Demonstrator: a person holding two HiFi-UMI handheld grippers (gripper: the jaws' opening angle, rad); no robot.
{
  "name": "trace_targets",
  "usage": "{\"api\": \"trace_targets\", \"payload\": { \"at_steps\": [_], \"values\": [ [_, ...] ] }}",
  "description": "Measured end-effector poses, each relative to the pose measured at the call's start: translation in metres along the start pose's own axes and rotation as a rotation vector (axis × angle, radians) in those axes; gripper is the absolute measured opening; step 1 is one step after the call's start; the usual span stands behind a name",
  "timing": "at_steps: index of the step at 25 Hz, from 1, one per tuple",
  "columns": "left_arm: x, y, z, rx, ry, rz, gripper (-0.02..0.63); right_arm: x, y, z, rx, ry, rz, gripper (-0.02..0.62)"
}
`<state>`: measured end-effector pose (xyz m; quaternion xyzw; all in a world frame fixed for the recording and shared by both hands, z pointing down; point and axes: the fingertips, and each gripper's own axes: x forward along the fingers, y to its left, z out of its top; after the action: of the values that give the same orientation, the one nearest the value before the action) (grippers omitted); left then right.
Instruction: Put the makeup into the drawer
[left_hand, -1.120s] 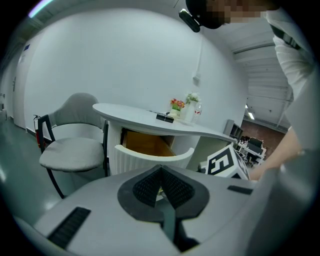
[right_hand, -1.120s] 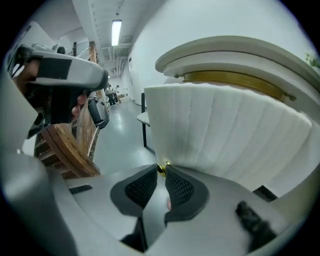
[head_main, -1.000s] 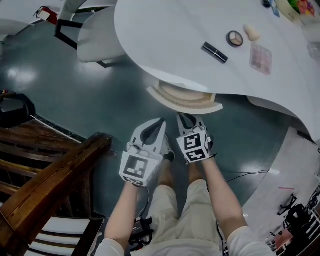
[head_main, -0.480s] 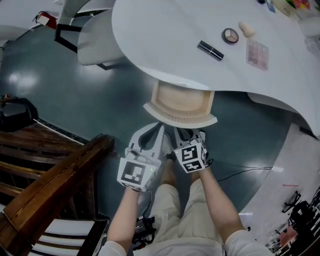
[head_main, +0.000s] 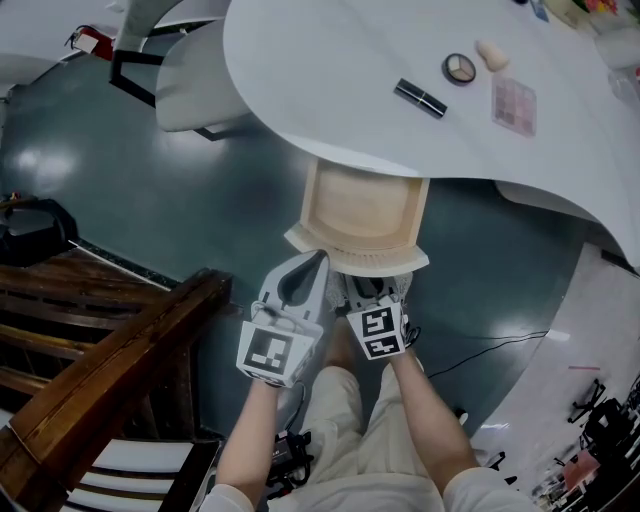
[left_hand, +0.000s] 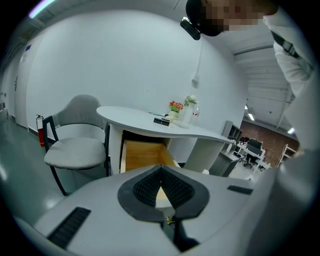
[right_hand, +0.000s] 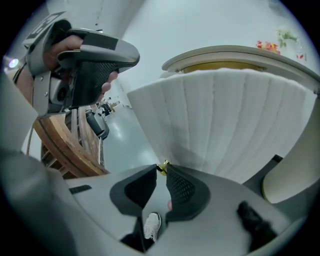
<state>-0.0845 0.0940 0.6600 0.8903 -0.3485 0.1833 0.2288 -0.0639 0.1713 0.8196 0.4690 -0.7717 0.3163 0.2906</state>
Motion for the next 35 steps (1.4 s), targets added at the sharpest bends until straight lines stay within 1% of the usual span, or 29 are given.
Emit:
{"api": "trace_targets", "payload": {
  "at_steps": [4,9,12,16,20,25,28,35],
  "values": [
    [-0.001,0.001,-0.003,-0.002,0.006,0.001,0.008,0.001,-0.001,-0.001,-0.002,-0.002,0.011,0.064],
    [-0.004,-0.001,-0.002,0.004,0.007,-0.002,0.008,0.000,0.000,0.000,0.008,0.011,0.073,0.075],
    [-0.007,-0.001,-0.001,0.004,0.013,-0.002,0.008,-0.004,0.003,0.000,0.005,0.026,0.096,0.121],
    [-0.015,-0.006,-0.001,0.013,0.033,-0.003,0.008,-0.021,0.006,0.004,-0.013,0.047,0.110,0.121],
    [-0.028,-0.016,0.009,0.002,0.037,-0.011,0.008,-0.054,0.014,0.017,-0.038,0.055,0.150,0.120],
    [-0.046,-0.036,0.040,-0.005,0.030,-0.034,0.008,-0.111,0.014,0.063,-0.061,-0.001,0.170,0.117],
    [-0.055,-0.050,0.060,0.010,0.020,-0.048,0.008,-0.146,0.013,0.096,-0.066,-0.049,0.172,0.110],
    [-0.084,-0.091,0.117,0.020,-0.031,-0.064,0.008,-0.224,0.021,0.170,-0.115,-0.171,0.179,0.080]
  ]
}}
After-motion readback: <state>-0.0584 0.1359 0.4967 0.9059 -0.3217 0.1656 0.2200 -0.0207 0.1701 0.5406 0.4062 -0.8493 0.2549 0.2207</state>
